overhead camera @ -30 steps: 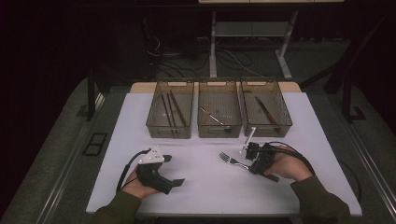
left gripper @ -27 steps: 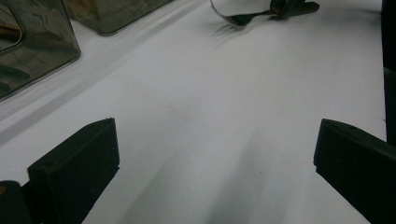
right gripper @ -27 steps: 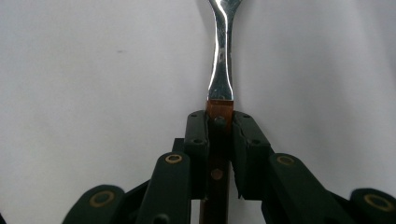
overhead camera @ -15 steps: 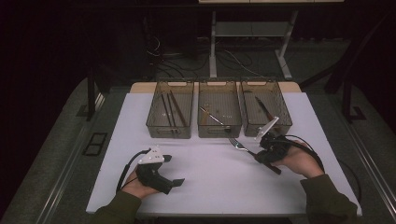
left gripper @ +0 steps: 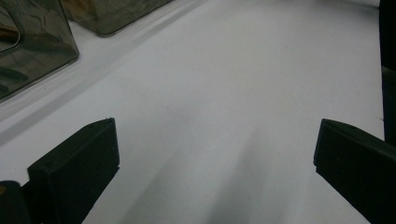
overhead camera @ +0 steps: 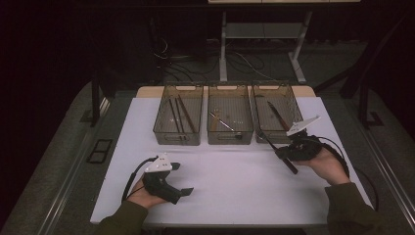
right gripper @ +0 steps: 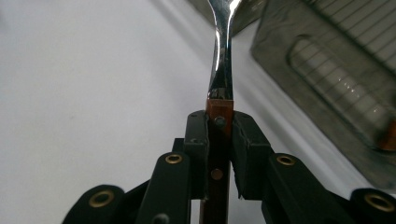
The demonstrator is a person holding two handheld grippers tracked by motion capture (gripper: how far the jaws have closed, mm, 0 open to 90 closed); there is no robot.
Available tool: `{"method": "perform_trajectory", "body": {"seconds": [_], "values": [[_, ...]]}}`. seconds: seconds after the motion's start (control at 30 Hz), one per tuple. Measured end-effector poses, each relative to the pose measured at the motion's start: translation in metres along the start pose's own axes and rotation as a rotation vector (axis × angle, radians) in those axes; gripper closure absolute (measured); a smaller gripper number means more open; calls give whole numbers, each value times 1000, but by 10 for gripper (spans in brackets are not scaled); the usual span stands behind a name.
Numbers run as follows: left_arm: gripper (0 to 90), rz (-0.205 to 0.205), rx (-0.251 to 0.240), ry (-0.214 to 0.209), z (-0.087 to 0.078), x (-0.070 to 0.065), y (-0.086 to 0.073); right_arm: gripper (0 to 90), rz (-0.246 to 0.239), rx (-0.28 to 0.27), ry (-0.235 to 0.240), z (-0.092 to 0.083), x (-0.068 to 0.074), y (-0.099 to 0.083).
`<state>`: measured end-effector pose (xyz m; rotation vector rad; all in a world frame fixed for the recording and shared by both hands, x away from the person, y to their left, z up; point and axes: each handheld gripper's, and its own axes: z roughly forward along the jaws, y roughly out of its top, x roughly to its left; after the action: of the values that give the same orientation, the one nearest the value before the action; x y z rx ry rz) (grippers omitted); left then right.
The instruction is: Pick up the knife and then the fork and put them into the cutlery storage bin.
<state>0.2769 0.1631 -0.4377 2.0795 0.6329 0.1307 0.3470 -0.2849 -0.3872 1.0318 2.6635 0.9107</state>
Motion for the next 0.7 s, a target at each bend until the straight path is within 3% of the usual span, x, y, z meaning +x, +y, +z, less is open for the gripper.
{"method": "perform_trajectory", "body": {"seconds": [0.1,0.47,0.7], "values": [[0,-1,-1,-1,0,0,0,773,31,-53,1,-5,-6,-3],[0,1,1,-2,0,0,0,772,101,-238,-64,-17,-21,-14],[0,3,1,-5,1,0,0,772,139,-330,-52,-24,-29,-20]]}}
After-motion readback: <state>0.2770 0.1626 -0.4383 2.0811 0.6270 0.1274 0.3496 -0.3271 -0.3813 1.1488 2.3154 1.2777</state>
